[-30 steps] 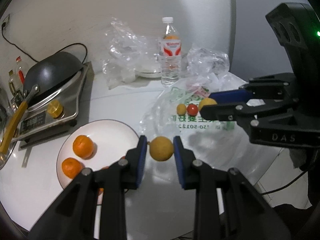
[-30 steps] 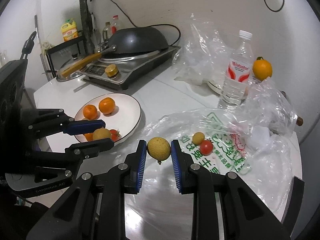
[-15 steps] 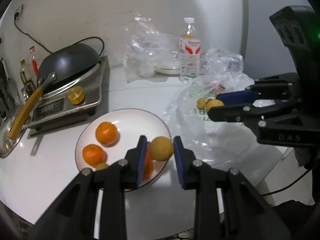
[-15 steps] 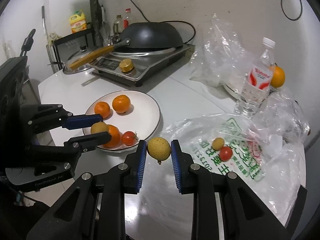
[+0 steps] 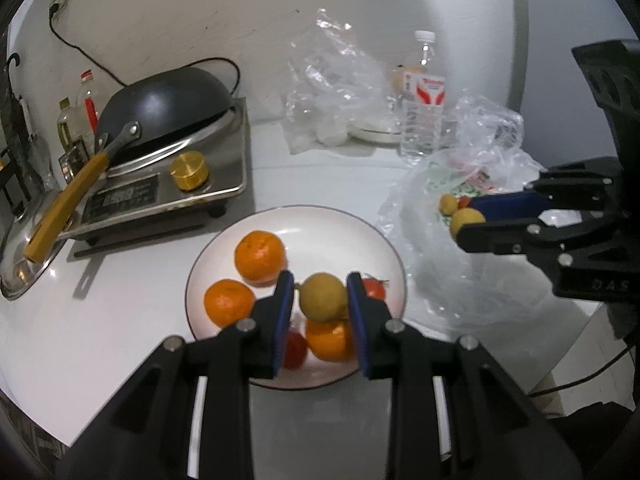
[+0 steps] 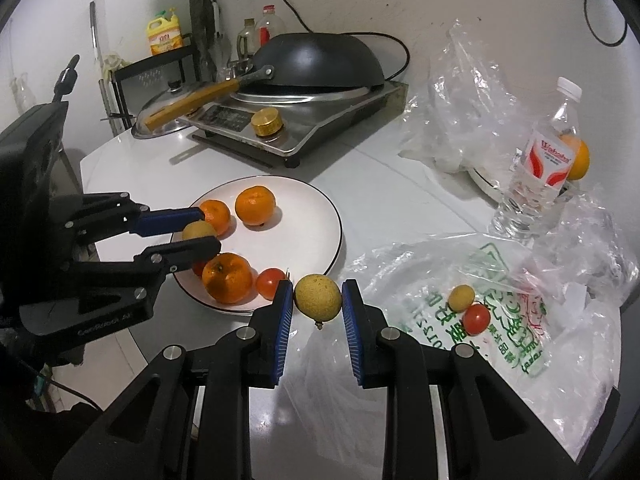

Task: Organize fruits
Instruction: 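Carry the yellow fruits in both grippers over the white plate, then lower and release the yellow fruits onto the plate with both grippers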

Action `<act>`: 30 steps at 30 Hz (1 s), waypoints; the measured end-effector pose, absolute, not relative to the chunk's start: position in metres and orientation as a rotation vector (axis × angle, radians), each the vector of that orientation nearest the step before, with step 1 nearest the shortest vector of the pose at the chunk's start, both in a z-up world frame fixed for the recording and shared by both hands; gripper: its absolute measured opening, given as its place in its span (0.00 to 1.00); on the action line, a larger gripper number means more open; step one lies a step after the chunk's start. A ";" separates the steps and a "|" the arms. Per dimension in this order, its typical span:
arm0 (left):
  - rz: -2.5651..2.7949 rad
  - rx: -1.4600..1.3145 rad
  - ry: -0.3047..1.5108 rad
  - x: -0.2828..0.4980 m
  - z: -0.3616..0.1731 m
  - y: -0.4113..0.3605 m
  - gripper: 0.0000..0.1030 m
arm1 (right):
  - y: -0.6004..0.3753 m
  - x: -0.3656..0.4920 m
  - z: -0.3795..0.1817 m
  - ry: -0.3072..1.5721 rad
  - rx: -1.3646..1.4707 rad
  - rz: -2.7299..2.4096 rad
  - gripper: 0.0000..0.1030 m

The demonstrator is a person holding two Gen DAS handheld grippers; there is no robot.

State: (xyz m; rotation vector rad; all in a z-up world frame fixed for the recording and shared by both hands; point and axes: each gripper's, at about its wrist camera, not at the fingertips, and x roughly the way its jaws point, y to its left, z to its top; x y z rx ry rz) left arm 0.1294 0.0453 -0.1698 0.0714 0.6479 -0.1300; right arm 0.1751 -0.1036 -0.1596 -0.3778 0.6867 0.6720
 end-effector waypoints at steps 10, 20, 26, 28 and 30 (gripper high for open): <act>-0.124 0.074 0.671 0.152 -0.182 0.055 0.27 | -0.096 0.192 -0.170 0.719 -0.378 0.677 0.26; -0.109 0.077 0.714 0.175 -0.195 0.060 0.27 | -0.088 0.209 -0.178 0.741 -0.380 0.690 0.26; -0.114 0.081 0.725 0.179 -0.198 0.062 0.28 | -0.082 0.212 -0.179 0.740 -0.381 0.692 0.26; -0.117 0.073 0.733 0.180 -0.199 0.064 0.28 | -0.079 0.213 -0.180 0.744 -0.386 0.693 0.26; -0.119 0.064 0.734 0.180 -0.199 0.066 0.28 | -0.077 0.213 -0.181 0.747 -0.388 0.694 0.26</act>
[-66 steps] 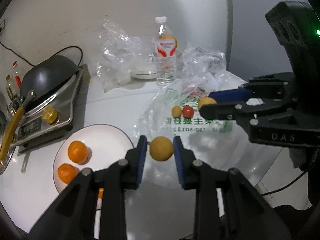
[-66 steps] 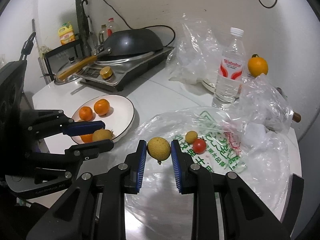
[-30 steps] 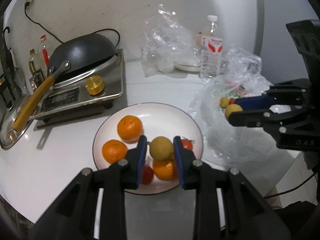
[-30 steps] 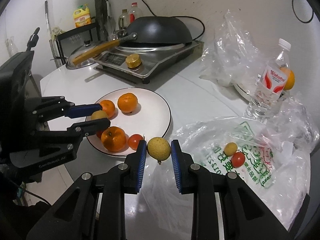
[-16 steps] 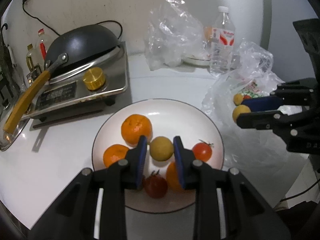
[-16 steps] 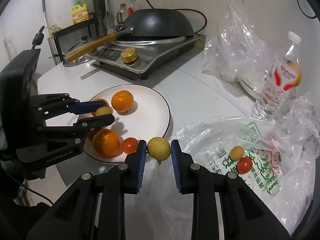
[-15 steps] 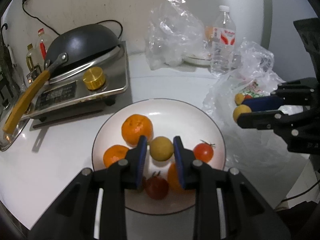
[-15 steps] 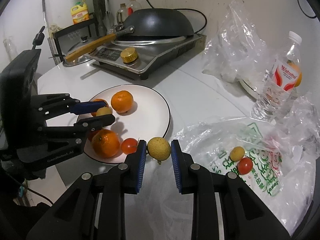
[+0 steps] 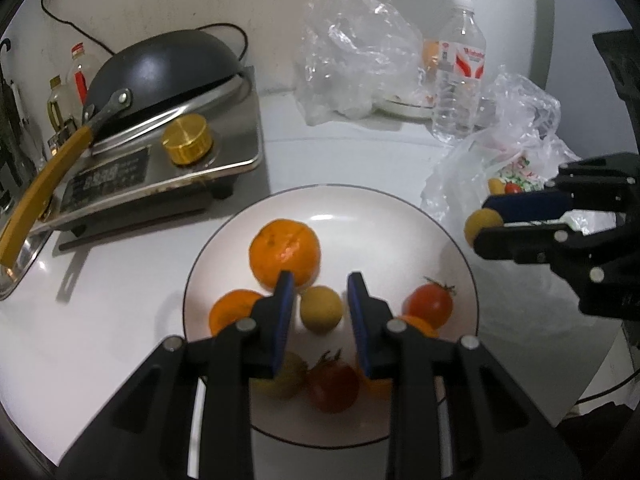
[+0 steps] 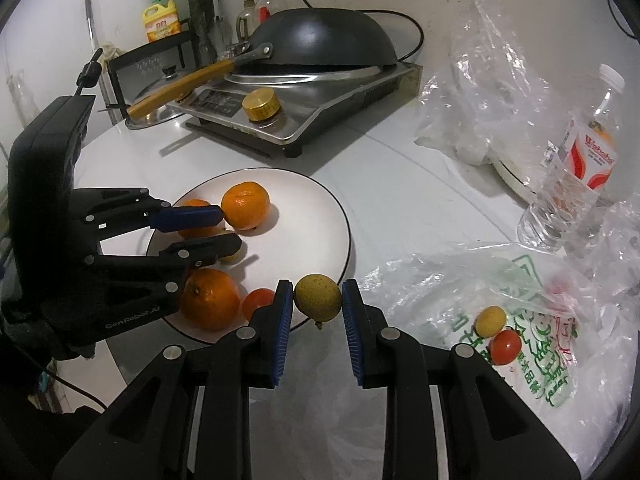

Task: Organize fruits
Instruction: 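Lower and release the yellow fruits onto the plate with both grippers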

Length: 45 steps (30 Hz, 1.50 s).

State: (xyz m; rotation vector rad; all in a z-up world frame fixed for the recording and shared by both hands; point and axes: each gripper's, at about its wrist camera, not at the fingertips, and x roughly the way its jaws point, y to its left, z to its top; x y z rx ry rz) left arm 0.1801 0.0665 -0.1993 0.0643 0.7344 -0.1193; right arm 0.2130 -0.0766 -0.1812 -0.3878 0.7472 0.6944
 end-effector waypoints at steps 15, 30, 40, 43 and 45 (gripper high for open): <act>-0.103 -0.013 0.669 0.164 -0.187 0.098 0.29 | -0.039 0.215 -0.185 0.755 -0.423 0.729 0.26; -0.091 -0.054 0.649 0.156 -0.187 0.117 0.31 | -0.005 0.222 -0.202 0.831 -0.388 0.781 0.26; -0.088 -0.068 0.648 0.150 -0.186 0.120 0.31 | 0.003 0.224 -0.210 0.877 -0.370 0.780 0.26; -0.086 -0.068 0.647 0.149 -0.186 0.120 0.32 | 0.003 0.223 -0.210 0.880 -0.369 0.779 0.26; -0.084 -0.069 0.646 0.147 -0.186 0.119 0.35 | 0.002 0.222 -0.209 0.880 -0.370 0.776 0.26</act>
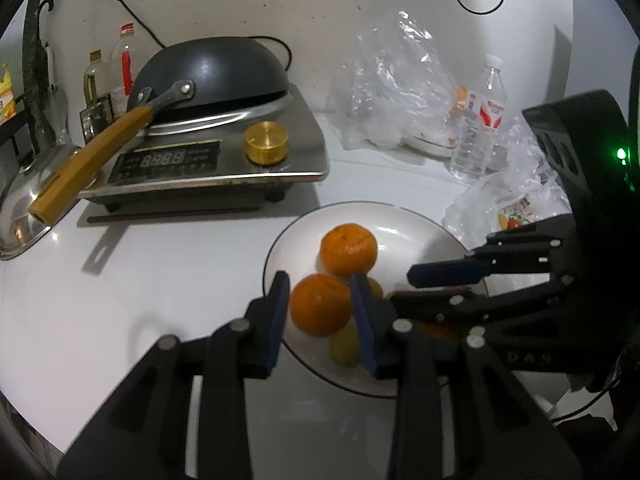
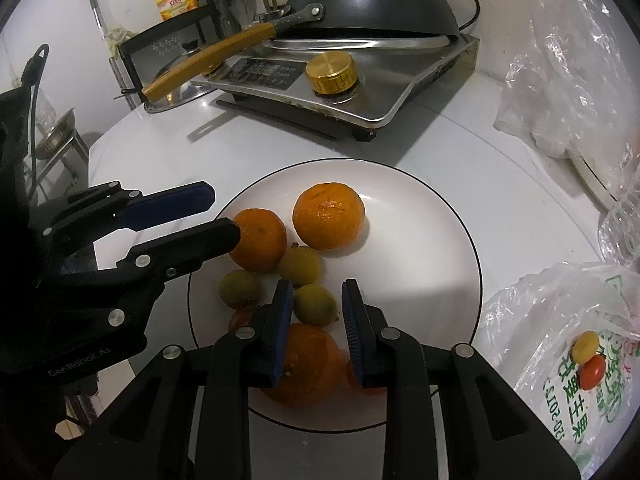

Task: Organize fruits
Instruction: 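Lower and release the yellow fruits onto the plate with both grippers, then move both open grippers back over the last fruits on the bag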

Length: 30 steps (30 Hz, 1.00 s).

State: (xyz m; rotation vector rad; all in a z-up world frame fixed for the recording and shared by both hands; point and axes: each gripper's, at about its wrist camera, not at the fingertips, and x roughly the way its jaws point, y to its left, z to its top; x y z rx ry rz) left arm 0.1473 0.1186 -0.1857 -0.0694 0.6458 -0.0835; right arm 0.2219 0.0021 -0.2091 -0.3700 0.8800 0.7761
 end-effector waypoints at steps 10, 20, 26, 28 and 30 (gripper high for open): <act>-0.081 -0.064 0.624 0.135 -0.175 0.113 0.47 | -0.010 0.214 -0.197 0.850 -0.361 0.758 0.27; -0.084 -0.049 0.622 0.125 -0.166 0.101 0.47 | -0.029 0.200 -0.183 0.811 -0.344 0.748 0.27; -0.082 -0.042 0.629 0.121 -0.163 0.091 0.47 | -0.041 0.192 -0.179 0.795 -0.333 0.746 0.27; -0.083 -0.037 0.632 0.120 -0.163 0.087 0.47 | -0.046 0.190 -0.176 0.788 -0.330 0.745 0.27; -0.085 -0.031 0.634 0.119 -0.162 0.083 0.47 | -0.049 0.189 -0.175 0.784 -0.326 0.743 0.27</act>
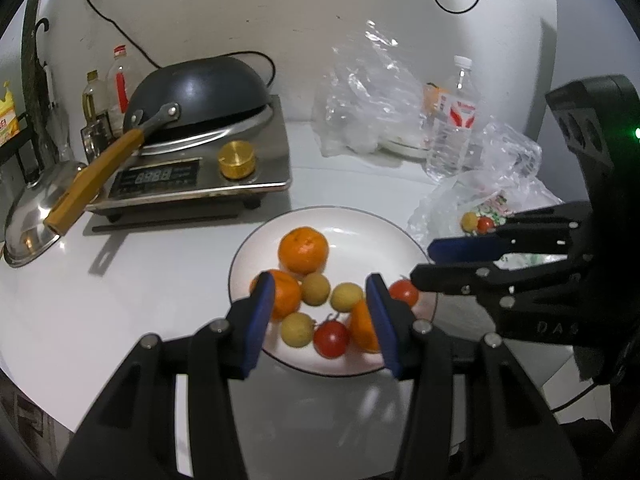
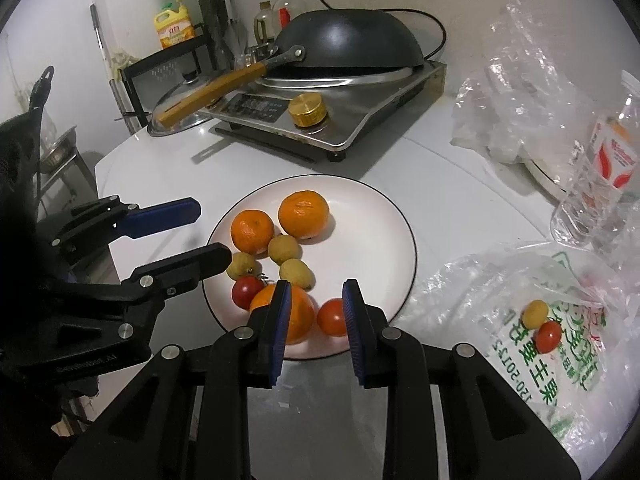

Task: Organize fruits
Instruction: 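Move both open grippers back over the last fruits on the bag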

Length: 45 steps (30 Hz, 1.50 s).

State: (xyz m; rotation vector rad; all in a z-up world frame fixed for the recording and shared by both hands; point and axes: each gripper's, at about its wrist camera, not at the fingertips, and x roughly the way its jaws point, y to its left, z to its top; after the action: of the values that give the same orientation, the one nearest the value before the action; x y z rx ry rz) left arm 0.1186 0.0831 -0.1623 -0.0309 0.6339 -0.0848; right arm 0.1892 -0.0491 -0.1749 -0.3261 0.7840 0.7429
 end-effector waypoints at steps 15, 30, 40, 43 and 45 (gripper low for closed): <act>-0.119 0.012 0.642 0.115 -0.156 0.047 0.47 | -0.088 0.181 -0.167 0.753 -0.285 0.726 0.27; -0.152 0.065 0.663 0.123 -0.152 0.002 0.47 | -0.137 0.182 -0.163 0.733 -0.242 0.692 0.27; -0.180 0.112 0.679 0.135 -0.150 -0.034 0.47 | -0.175 0.192 -0.162 0.719 -0.203 0.655 0.27; -0.188 0.124 0.685 0.141 -0.151 -0.045 0.47 | -0.186 0.197 -0.164 0.720 -0.194 0.639 0.27; -0.193 0.129 0.688 0.145 -0.151 -0.052 0.47 | -0.193 0.202 -0.166 0.723 -0.188 0.630 0.27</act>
State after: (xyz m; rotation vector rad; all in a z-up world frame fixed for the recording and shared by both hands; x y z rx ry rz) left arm 0.1451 -0.0520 -0.1508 0.1293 0.6882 -0.1934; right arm 0.2017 -0.1934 -0.1655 -0.1880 0.7230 0.6296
